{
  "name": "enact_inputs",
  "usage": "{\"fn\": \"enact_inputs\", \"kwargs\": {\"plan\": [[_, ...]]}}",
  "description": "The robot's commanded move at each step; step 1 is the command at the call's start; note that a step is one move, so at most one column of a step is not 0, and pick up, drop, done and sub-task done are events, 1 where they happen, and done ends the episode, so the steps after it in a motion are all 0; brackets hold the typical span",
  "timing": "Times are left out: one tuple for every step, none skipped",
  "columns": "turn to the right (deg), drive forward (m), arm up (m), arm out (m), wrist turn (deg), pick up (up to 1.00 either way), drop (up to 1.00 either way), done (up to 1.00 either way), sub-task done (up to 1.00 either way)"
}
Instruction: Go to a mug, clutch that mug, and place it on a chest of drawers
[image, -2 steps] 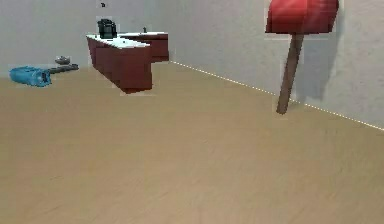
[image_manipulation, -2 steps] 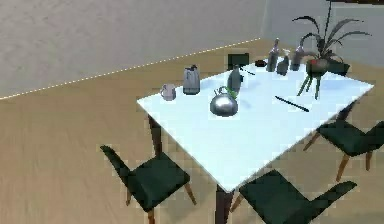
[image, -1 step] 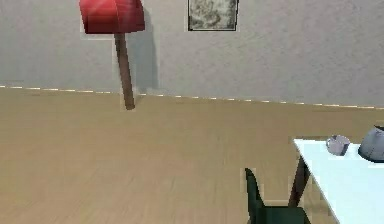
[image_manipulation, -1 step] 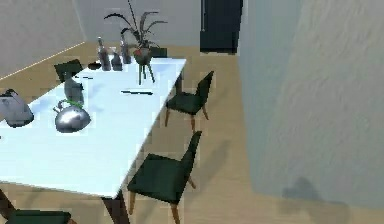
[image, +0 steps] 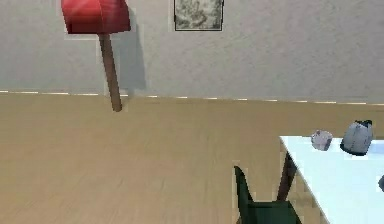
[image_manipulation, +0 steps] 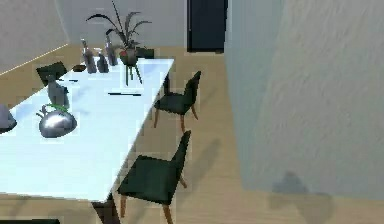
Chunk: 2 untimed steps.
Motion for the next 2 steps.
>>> {"fn": "enact_inputs", "kwargs": {"plan": [[0.0,0.60,0.00,0.00,0.0,0.00,0.00,0.00,0.00],[3.0,0.00,0.00,0.00,0.0,0.00,0.00,0.00,0.00]]}}
